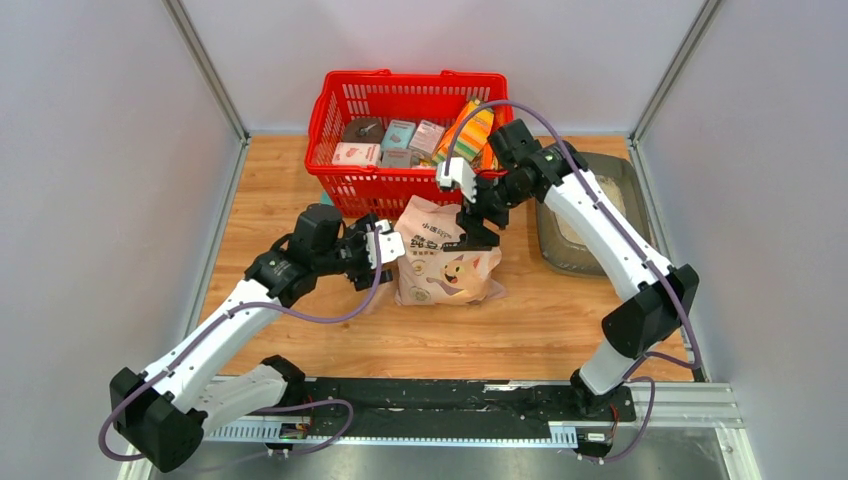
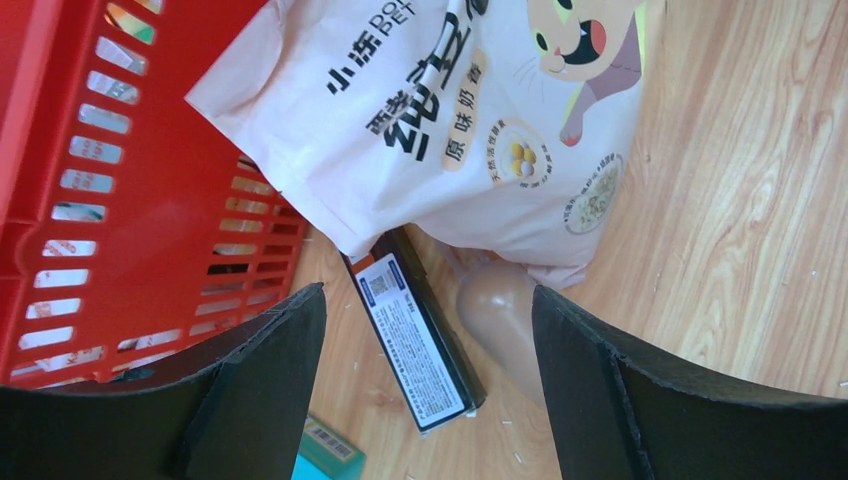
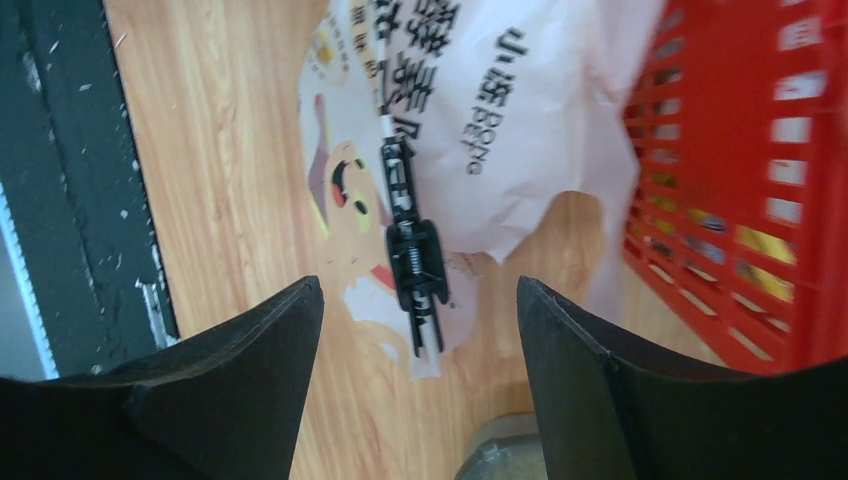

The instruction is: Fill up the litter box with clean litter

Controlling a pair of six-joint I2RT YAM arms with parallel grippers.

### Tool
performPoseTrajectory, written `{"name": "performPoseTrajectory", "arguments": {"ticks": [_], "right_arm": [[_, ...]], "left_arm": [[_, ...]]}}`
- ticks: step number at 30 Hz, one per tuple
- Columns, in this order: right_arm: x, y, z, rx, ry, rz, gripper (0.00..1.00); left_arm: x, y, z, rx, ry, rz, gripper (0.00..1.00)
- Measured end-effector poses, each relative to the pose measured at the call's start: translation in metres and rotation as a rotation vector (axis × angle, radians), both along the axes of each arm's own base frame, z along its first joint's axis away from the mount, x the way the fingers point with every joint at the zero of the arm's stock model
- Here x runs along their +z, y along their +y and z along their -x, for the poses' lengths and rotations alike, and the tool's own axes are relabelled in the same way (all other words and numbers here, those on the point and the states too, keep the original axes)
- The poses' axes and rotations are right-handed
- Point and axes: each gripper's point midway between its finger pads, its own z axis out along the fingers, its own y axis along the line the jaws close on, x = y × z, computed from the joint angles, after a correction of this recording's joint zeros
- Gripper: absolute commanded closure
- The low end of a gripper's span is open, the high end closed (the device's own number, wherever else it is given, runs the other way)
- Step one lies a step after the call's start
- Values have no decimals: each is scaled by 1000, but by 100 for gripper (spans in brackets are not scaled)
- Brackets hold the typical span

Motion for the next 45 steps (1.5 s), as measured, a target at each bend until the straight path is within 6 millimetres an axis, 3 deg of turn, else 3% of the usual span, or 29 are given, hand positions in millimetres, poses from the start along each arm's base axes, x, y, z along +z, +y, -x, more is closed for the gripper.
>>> {"name": "performPoseTrajectory", "arguments": {"ticks": [6,9,10,12,14,17,18,20,34,39,43,45], "right_arm": [[-24,-1,17,78,69,29,32],[-29,-1,17,94,75,33,43],[-30,0,17,99,74,32,53],[-33,1,16,108,78,33,62],[-35,2,14,114,75,35,66],[-35,2,12,119,67,34,81],[-36,2,12,120,66,34,93],[-36,3,12,122,64,35,99],[-22,-2,17,114,21,21,100],[6,-5,21,105,-34,-13,100],[31,-17,44,114,-97,-46,100],[28,-29,65,131,-102,-41,100]], "left_arm": [[-4,2,2,6,19,-12,17],[-5,4,3,10,22,-18,18],[-4,4,3,12,20,-18,18],[-4,5,4,16,19,-17,17],[-4,6,4,21,19,-16,18],[-6,7,5,25,24,-16,18],[-8,8,5,27,26,-19,18],[-10,8,5,29,30,-23,18],[-19,10,7,31,45,-33,18],[-19,10,8,32,47,-34,18],[-19,11,7,36,47,-38,18],[-20,11,7,38,48,-40,18]]}}
